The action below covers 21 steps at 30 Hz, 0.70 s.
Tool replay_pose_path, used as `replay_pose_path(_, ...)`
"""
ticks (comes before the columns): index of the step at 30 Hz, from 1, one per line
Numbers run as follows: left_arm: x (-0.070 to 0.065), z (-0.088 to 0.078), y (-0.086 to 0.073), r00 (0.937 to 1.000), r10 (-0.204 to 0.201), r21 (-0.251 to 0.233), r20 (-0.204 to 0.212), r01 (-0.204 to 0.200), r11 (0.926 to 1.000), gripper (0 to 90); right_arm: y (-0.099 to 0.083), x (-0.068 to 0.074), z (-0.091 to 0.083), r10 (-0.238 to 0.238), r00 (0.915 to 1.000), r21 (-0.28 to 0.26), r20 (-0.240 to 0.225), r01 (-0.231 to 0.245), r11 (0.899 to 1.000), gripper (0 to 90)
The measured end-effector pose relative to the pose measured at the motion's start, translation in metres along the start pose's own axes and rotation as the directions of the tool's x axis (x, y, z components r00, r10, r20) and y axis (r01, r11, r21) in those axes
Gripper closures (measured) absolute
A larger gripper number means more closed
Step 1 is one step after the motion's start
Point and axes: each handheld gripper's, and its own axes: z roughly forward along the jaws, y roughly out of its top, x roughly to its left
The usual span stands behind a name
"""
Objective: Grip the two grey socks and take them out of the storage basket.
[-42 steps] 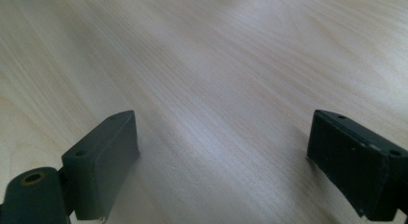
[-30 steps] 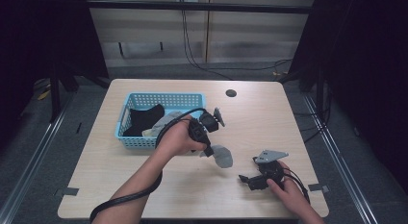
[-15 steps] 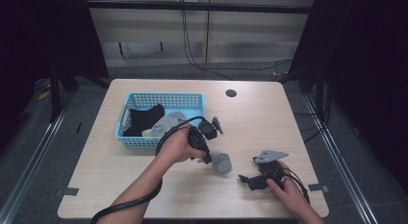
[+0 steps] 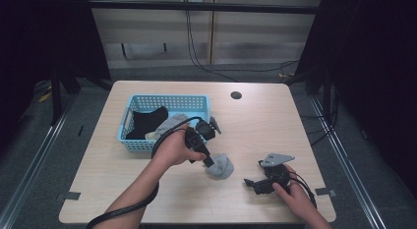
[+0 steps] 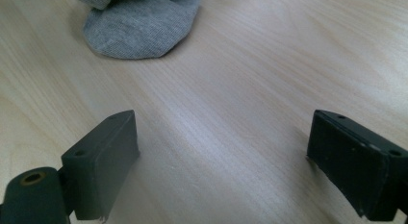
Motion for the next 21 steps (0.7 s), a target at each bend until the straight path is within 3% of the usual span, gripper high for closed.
replay_pose_path(5,0.012,-0.015,-0.002,0.9993,-0.018,-0.035,-0.031,0.017,0.9992,46.1,0.000,0.000,0.000,-0.001,1.0000,0.000,0.001,0.001,1.000,10.1)
replay_pose_path(11,0.030,-0.030,-0.005,0.9940,-0.077,-0.085,-0.078,0.070,0.9939,38.9,0.000,0.000,0.000,0.000,1.0000,0.000,-0.001,0.000,1.000,10.1)
replay_pose_path(15,0.043,-0.034,-0.009,0.9900,-0.092,-0.120,-0.107,0.079,0.9897,33.6,0.000,0.000,0.000,0.000,1.0000,0.000,0.000,0.000,1.000,10.1)
replay_pose_path(17,0.048,-0.034,-0.010,0.9898,-0.101,-0.138,-0.100,0.087,0.9865,32.8,0.000,0.000,0.000,0.000,1.0000,0.000,-0.001,0.000,1.000,10.1)
replay_pose_path(21,0.058,-0.034,-0.012,0.9865,-0.114,-0.142,-0.117,0.097,0.9851,31.6,0.000,0.000,0.000,0.001,1.0000,0.000,-0.001,-0.001,1.000,10.1)
